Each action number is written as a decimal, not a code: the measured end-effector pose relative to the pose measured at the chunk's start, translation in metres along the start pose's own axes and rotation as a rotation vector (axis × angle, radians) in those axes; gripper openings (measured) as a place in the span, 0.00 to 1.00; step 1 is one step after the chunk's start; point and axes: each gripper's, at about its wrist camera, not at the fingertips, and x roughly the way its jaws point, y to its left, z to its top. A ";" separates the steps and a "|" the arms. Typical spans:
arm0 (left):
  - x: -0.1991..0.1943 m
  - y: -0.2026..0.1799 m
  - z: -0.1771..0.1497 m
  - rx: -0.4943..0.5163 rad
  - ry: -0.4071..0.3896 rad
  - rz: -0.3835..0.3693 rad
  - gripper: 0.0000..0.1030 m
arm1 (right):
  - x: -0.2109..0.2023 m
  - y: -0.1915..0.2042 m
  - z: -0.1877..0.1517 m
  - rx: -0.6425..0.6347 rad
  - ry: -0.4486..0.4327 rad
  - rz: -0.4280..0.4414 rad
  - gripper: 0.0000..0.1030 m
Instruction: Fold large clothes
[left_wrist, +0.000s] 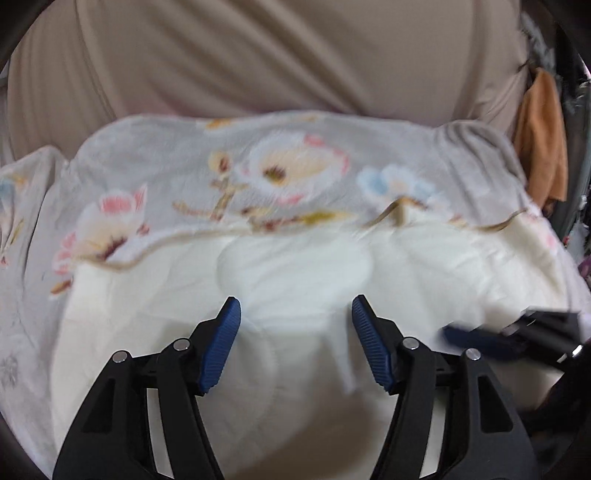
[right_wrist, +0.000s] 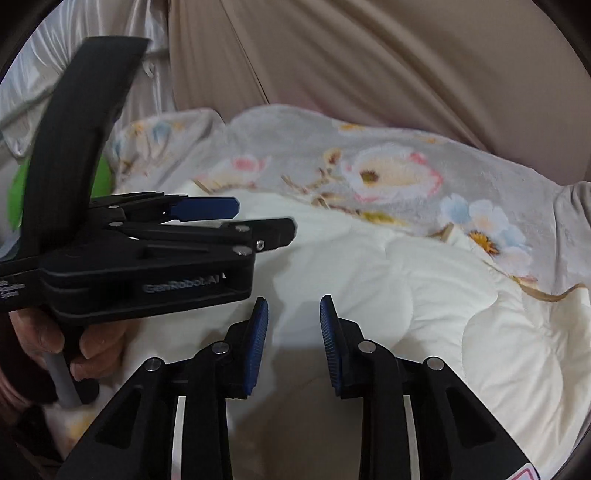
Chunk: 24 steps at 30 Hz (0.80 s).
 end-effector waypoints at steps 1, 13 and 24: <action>0.003 0.006 -0.004 0.000 -0.005 0.009 0.60 | 0.000 -0.017 -0.002 0.033 0.005 -0.022 0.21; 0.013 0.113 -0.022 -0.194 0.001 0.105 0.60 | -0.030 -0.195 -0.064 0.500 -0.007 -0.168 0.00; -0.001 0.087 -0.008 -0.100 0.001 0.205 0.60 | -0.036 -0.173 -0.042 0.434 0.029 -0.296 0.05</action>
